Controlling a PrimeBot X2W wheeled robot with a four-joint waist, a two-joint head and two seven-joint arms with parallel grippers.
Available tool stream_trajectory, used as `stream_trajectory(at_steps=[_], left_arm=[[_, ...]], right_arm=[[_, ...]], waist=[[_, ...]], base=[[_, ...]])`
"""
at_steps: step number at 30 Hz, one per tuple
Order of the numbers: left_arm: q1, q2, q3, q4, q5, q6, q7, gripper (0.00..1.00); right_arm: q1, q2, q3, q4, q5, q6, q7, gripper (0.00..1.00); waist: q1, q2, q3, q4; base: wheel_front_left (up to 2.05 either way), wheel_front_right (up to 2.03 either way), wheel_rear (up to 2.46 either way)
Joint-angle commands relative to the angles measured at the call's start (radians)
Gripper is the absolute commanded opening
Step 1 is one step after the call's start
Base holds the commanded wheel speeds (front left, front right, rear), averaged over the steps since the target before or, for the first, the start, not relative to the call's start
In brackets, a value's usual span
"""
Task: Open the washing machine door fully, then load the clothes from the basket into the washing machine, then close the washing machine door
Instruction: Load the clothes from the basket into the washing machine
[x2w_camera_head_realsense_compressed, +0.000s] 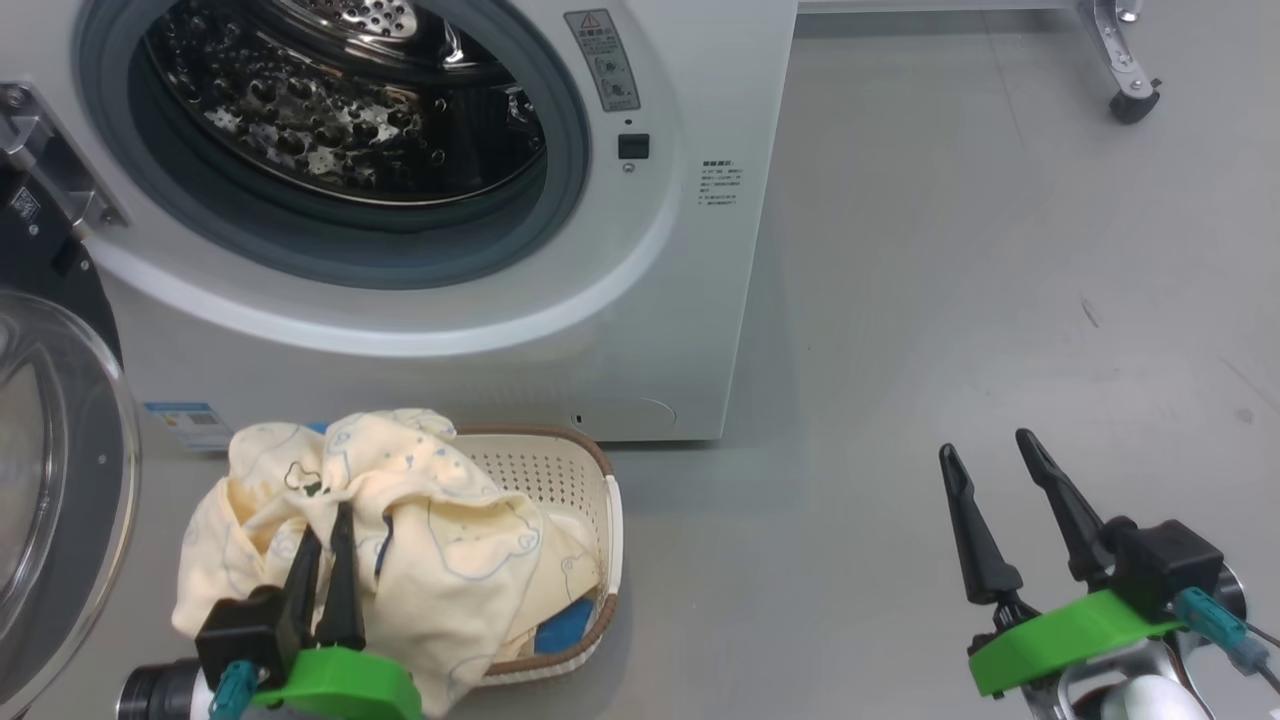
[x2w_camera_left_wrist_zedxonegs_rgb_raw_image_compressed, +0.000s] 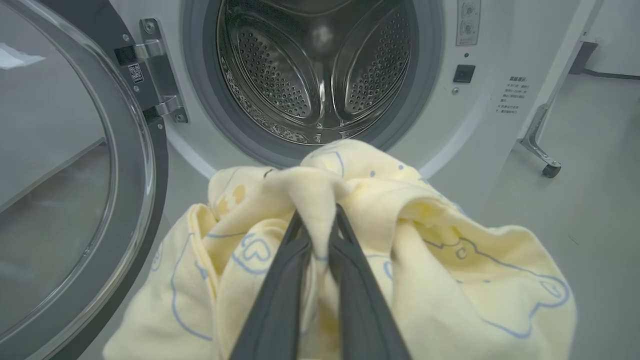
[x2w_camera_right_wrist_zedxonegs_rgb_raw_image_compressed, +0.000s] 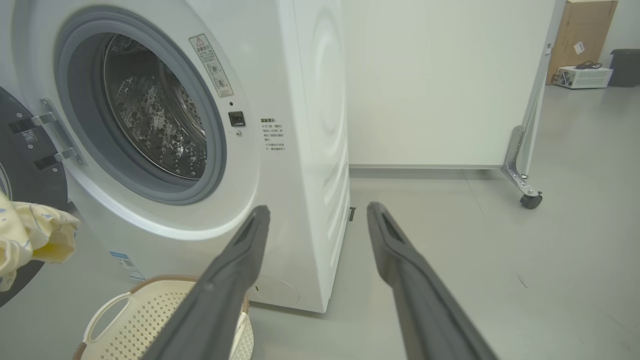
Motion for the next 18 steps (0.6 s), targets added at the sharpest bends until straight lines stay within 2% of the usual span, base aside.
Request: stream_trajectory(at_steps=[1, 9, 18], left_arm=[[-0.065, 0.023, 0.037, -0.028, -0.006, 0.02, -0.002, 0.0], [-0.162, 0.028, 0.05, 0.022, -0.025, -0.001, 0.013, 0.0], [-0.352, 0.047, 0.071, 0.17, -0.06, -0.069, 0.037, 0.0]], right_arm=[[-0.052, -0.007, 0.026, -0.032, -0.002, -0.003, -0.007, 1.0], [-0.089, -0.007, 0.037, -0.031, 0.007, -0.003, -0.01, 1.0], [-0.147, -0.007, 0.044, -0.025, 0.027, -0.003, -0.018, 1.0]], waist=[[0.0, 0.0, 0.01, -0.004], [0.0, 0.0, 0.093, -0.027], [0.0, 0.0, 0.215, -0.071]], base=[[0.0, 0.0, 0.0], [0.0, 0.0, 0.0], [0.0, 0.0, 0.0]])
